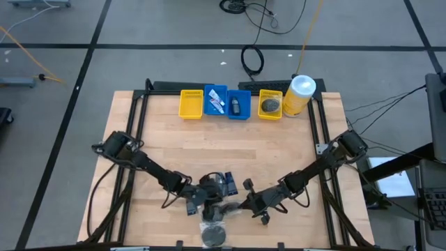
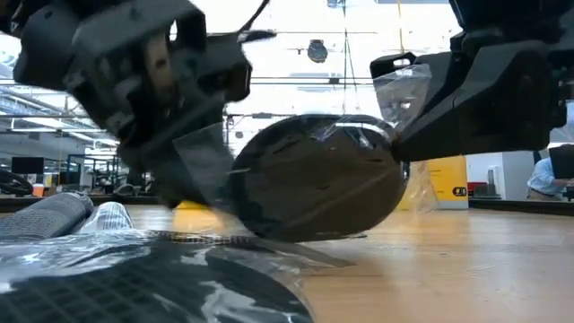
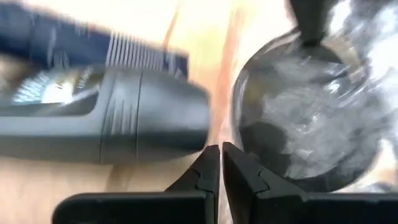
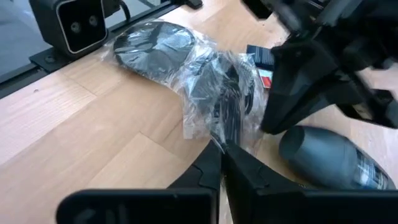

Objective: Pick & Place Travel size toiletries
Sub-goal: Put the black hairbrush into the right yellow bin

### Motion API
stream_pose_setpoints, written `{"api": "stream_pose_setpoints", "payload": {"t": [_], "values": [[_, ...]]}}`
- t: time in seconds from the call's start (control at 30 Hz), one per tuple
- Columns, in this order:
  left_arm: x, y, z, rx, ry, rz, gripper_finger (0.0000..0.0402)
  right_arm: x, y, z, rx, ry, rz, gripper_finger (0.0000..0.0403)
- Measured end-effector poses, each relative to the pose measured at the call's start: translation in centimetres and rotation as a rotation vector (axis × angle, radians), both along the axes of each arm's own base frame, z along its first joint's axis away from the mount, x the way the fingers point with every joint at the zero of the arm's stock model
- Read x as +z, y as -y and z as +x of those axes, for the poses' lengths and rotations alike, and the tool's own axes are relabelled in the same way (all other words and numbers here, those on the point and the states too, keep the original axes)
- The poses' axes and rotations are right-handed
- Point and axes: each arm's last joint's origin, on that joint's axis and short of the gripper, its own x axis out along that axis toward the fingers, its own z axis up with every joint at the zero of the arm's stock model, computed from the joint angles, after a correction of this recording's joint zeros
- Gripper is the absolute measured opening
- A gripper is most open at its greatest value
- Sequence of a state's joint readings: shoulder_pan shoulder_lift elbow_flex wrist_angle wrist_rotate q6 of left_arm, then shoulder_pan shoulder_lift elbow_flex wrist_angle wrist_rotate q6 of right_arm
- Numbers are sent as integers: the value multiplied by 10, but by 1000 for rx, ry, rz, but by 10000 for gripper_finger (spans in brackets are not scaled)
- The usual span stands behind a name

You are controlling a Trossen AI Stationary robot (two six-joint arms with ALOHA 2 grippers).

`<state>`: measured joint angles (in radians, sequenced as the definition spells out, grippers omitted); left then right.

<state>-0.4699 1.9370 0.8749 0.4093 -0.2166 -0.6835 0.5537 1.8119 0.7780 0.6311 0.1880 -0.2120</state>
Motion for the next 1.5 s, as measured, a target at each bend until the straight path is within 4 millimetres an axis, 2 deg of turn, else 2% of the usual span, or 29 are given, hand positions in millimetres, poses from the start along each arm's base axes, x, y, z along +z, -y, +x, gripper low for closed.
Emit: {"api": "stream_pose_setpoints", "payload": {"t": [0.13,0.3,0.5,0.77,1.17,1.5], "values": [[15,-1,-1,-12,40,26,19,9,0,-5,-29,1,-32,1],[23,-4,-5,-5,14,63,19,25,1,-14,-98,6,-97,1],[22,-5,-6,9,4,81,19,45,10,-24,-191,18,-160,1],[20,-5,-7,11,-14,91,19,63,32,-28,-299,8,-210,0],[21,-6,-7,18,-8,102,19,77,78,-26,-502,-28,-280,0],[20,-6,-7,20,-17,111,19,94,134,-29,-756,-47,-353,0]]}}
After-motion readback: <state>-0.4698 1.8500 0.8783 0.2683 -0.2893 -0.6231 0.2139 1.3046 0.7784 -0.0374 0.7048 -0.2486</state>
